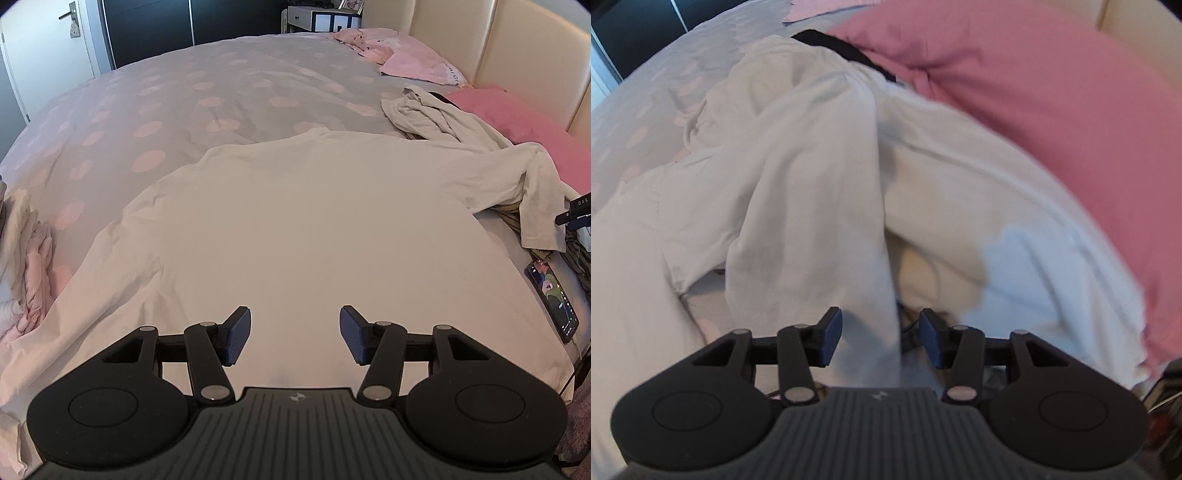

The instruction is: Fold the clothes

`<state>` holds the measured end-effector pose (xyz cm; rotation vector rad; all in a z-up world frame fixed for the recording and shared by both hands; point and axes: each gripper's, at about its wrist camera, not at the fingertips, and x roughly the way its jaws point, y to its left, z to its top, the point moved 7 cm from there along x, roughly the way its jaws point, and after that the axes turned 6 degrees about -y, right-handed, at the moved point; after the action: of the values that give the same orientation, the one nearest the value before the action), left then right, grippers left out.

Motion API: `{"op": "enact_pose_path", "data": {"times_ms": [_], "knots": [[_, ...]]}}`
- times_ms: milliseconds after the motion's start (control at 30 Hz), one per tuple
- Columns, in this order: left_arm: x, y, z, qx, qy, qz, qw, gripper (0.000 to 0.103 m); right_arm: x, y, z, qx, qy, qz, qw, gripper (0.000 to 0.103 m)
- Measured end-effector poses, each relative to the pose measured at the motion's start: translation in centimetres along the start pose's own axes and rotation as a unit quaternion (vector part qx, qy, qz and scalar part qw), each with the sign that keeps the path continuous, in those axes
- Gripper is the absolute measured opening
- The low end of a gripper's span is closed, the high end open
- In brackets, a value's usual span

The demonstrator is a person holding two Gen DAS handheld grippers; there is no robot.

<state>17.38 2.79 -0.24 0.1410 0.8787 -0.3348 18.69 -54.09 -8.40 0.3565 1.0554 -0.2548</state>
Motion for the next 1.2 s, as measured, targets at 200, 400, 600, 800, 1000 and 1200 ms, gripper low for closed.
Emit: {"op": "enact_pose_path", "data": {"times_ms": [200, 400, 600, 800, 1000, 1200], "knots": [[0.1, -0.1, 0.0, 0.005, 0.002, -0.002, 1.0000, 0.051, -0.9, 2.0, -0.1, -0.038, -0.013, 0.013, 0.999, 0.005], [0.1, -0.4, -0.2, 0.008, 0.003, -0.003, 1.0000, 0.051, -4.5, 7.0, 1.2, -0.095, -0.069, 0.045, 0.992, 0.004], [0.0, -1.4, 0.5, 0.011, -0.002, -0.010, 0.9999, 0.051, -7.2, 13.9, 2.0, -0.189, -0.110, 0.072, 0.973, 0.004], [-0.4, -2.5, 1.1, 0.017, -0.013, -0.020, 0.9996, 0.051, -7.6, 20.9, -0.1, -0.270, -0.081, 0.121, 0.952, 0.003], [-0.3, -2.2, 0.9, 0.019, -0.008, -0.024, 0.9995, 0.051, -9.9, 26.4, -5.5, -0.352, -0.038, 0.202, 0.913, 0.003], [0.0, -1.8, 0.5, 0.015, 0.002, -0.021, 0.9996, 0.051, -13.1, 29.6, -12.6, -0.432, 0.032, 0.297, 0.851, 0.003]]}}
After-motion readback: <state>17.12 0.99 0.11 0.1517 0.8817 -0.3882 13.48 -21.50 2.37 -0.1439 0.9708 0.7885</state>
